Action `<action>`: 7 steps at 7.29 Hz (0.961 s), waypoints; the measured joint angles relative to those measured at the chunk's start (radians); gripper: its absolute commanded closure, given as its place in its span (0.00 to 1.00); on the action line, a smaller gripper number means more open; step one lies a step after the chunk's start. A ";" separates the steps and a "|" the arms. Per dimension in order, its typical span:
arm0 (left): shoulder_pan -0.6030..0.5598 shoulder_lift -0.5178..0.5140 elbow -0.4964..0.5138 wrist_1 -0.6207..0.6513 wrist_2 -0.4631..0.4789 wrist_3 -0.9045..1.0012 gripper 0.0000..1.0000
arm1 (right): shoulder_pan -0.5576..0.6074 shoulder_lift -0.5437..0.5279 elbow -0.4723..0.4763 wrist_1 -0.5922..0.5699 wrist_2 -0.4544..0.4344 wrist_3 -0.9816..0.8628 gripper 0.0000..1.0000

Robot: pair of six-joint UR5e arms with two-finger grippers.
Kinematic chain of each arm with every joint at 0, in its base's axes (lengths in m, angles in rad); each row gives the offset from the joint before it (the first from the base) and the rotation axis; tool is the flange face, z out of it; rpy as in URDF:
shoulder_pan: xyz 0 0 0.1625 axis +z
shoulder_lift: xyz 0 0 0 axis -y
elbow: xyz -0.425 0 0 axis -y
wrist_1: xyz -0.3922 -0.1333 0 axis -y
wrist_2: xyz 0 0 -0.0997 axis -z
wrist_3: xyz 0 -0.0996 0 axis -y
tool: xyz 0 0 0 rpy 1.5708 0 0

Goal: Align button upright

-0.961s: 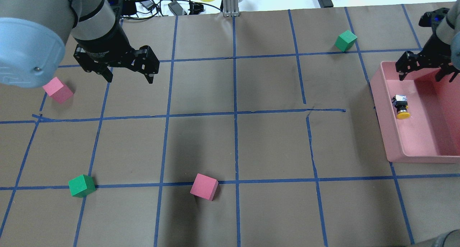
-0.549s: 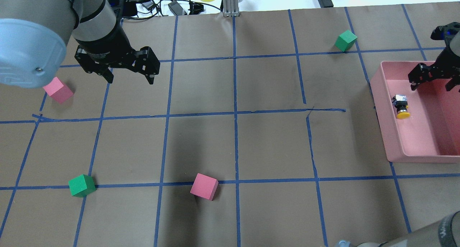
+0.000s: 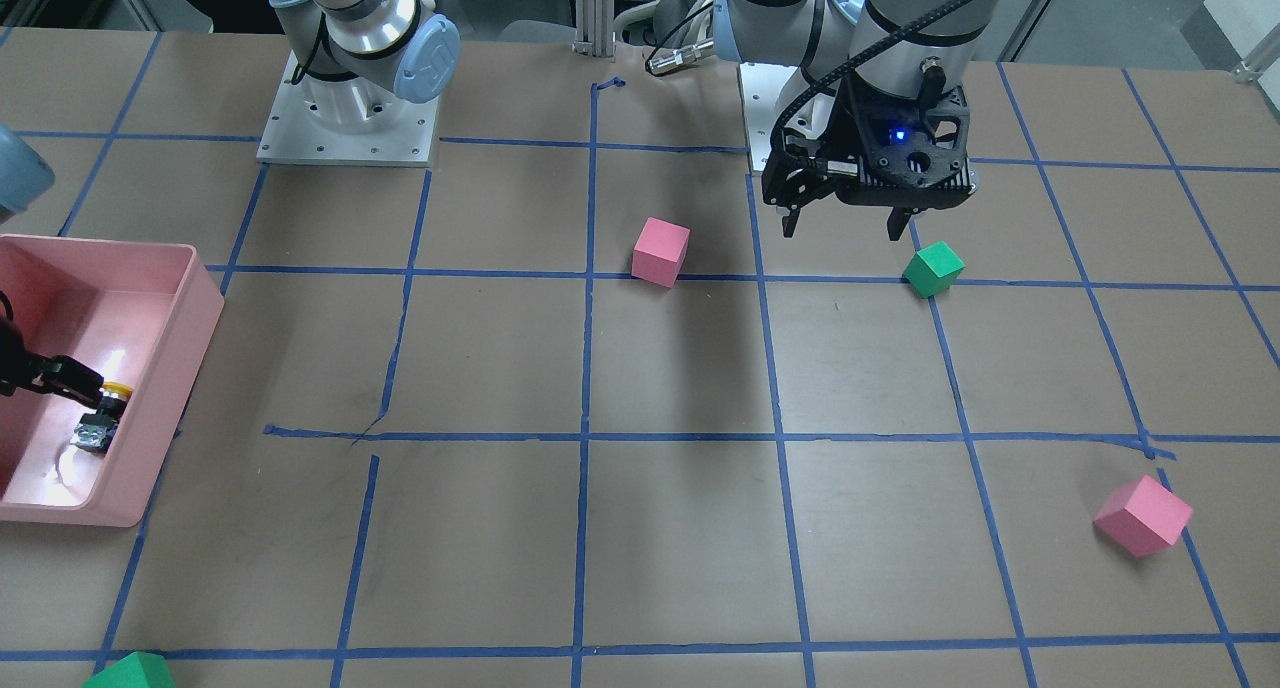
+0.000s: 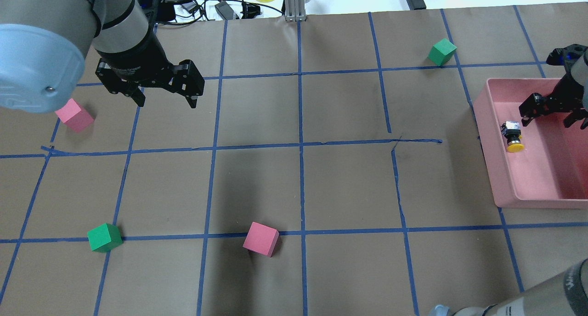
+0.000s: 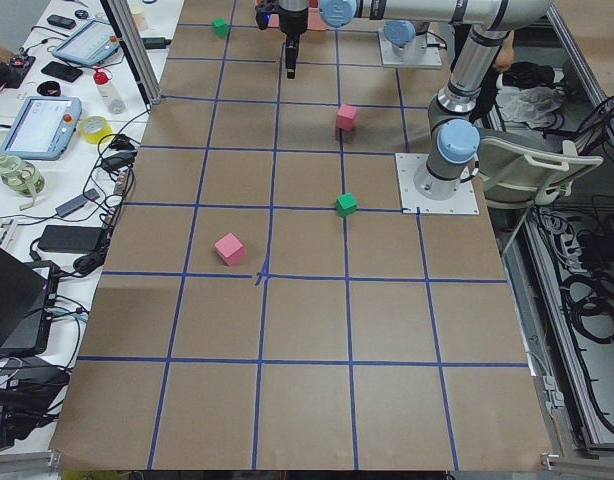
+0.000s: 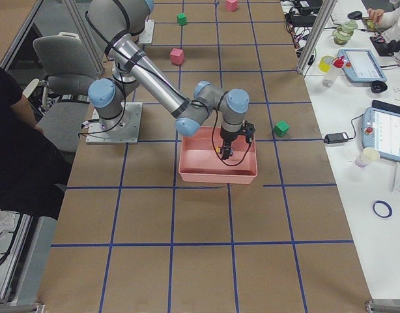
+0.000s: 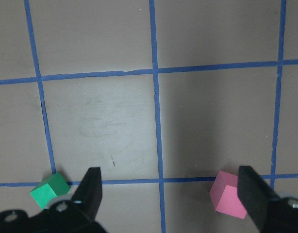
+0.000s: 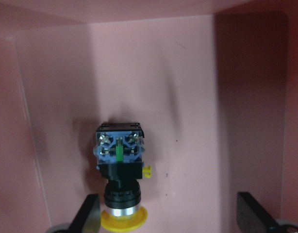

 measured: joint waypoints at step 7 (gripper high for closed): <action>0.001 -0.001 -0.001 0.000 0.000 0.000 0.00 | -0.007 0.043 0.052 -0.045 -0.066 0.055 1.00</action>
